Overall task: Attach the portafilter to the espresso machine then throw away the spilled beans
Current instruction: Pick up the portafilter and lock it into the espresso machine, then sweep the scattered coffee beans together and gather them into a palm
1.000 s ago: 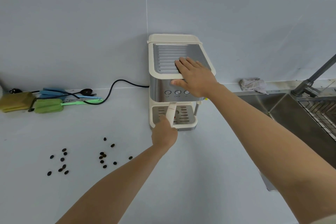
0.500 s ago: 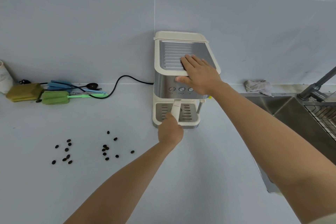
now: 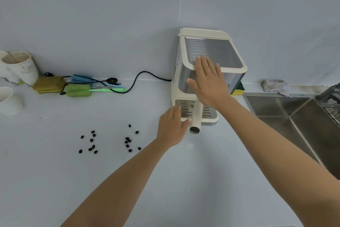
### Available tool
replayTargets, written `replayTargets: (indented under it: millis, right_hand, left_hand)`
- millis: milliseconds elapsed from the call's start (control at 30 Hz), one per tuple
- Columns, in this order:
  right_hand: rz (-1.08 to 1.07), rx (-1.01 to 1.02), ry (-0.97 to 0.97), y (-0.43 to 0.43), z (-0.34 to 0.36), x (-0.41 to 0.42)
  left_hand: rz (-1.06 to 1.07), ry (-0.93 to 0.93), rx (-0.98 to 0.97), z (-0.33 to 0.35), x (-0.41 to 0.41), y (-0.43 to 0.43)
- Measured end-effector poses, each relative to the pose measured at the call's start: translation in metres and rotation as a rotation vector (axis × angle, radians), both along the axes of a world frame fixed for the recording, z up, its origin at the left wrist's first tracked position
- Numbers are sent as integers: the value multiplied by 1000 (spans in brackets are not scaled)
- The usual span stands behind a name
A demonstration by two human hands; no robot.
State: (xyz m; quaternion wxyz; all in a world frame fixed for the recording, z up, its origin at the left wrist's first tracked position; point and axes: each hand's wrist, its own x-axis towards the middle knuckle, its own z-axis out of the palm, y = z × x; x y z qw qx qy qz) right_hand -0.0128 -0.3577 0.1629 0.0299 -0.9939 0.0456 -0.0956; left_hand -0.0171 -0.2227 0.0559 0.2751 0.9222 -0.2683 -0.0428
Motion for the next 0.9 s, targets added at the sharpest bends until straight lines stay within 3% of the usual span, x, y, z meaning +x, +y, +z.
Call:
replayTargets:
  millis: [300,367,533,600,900]
  right_hand:
    - [56,140,-20,104,-44,-6]
    - [13,229,151,204,-85,9]
    - [-87,250,200,196,-127,-12]
    - [-85,286,379,194,-159,-15]
    - [-202,278,529,184,-200,-46]
  left_hand:
    - [106,-104,269,-23,38,158]
    - [81,-2,404,-52,61,272]
    - [152,28,416,-75,58,306]
    - [181,187,504,-100,46,317]
    - [225,259,559,-125,27,329]
